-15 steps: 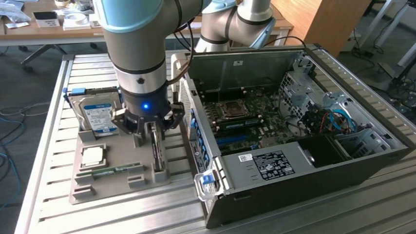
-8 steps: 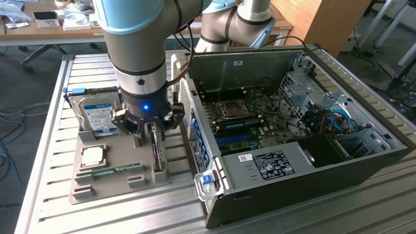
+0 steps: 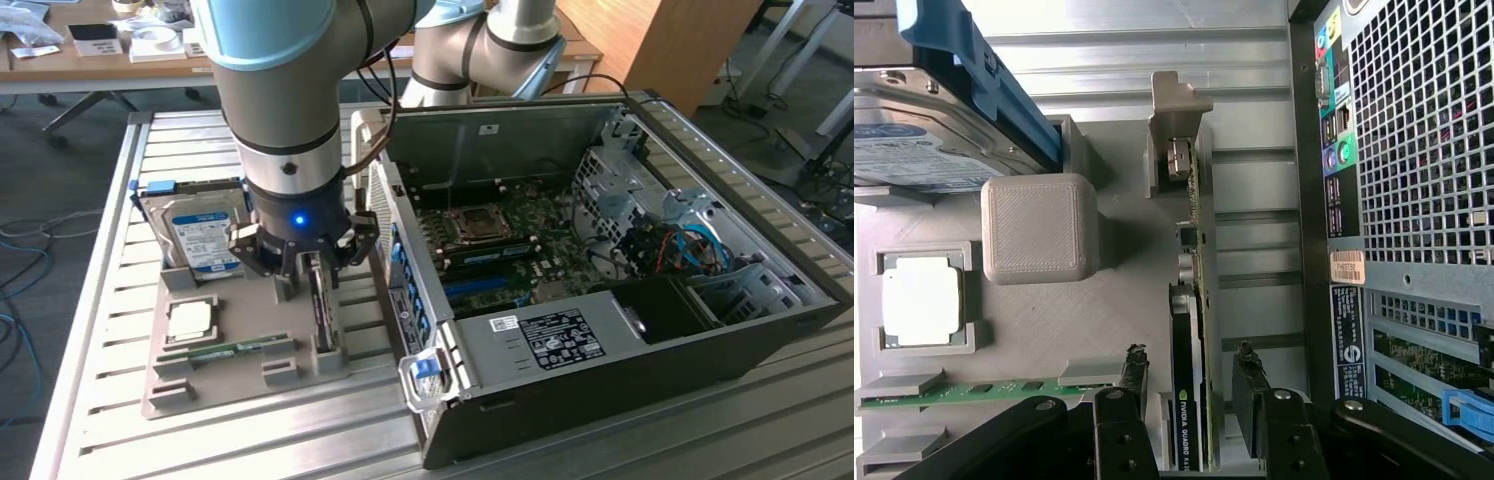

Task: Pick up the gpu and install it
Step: 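Pick up the gpu and move the gpu toward the slot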

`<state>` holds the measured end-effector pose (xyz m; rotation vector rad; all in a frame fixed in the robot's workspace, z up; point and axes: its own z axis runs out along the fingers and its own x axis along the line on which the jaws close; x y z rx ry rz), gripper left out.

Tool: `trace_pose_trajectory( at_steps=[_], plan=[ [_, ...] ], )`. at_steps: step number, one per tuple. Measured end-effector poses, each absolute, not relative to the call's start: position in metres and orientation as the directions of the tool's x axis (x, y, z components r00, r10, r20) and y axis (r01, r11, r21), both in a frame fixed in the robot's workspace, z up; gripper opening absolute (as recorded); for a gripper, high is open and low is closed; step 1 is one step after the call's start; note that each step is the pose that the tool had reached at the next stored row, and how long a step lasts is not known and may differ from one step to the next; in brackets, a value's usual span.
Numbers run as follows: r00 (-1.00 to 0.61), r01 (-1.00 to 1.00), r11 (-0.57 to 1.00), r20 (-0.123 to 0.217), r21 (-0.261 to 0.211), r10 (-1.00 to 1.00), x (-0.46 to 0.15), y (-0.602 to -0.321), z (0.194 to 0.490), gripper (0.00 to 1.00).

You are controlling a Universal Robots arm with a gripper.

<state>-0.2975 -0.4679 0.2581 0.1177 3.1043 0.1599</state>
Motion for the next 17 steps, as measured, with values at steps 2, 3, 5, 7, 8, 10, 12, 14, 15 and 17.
trace_pose_trajectory(
  at_steps=[2,3,5,7,8,10,12,14,15,17],
  plan=[
    [-0.997,0.074,0.992,-0.027,0.104,0.077,-0.2975,-0.4679,0.2565,0.47],
    [-0.997,0.074,0.992,-0.027,0.104,0.077,-0.2975,-0.4679,0.2555,0.47],
    [-0.997,0.074,0.992,-0.027,0.104,0.077,-0.2975,-0.4679,0.2534,0.47],
    [-0.997,0.074,0.992,-0.027,0.103,0.077,-0.2975,-0.4679,0.2517,0.47],
    [-0.997,0.074,0.992,-0.027,0.103,0.077,-0.2975,-0.4679,0.2511,0.47],
    [-0.997,0.074,0.992,-0.027,0.103,0.077,-0.2976,-0.4679,0.2506,0.47],
    [-0.997,0.074,0.992,-0.027,0.103,0.077,-0.2975,-0.4679,0.2501,0.47],
    [-0.997,0.074,0.992,-0.027,0.103,0.077,-0.2975,-0.4679,0.2494,0.47],
    [-0.997,0.074,0.992,-0.027,0.103,0.077,-0.2975,-0.4679,0.2492,0.47],
    [-0.997,0.074,0.992,-0.027,0.103,0.077,-0.2975,-0.4679,0.2484,0.47]
  ],
)
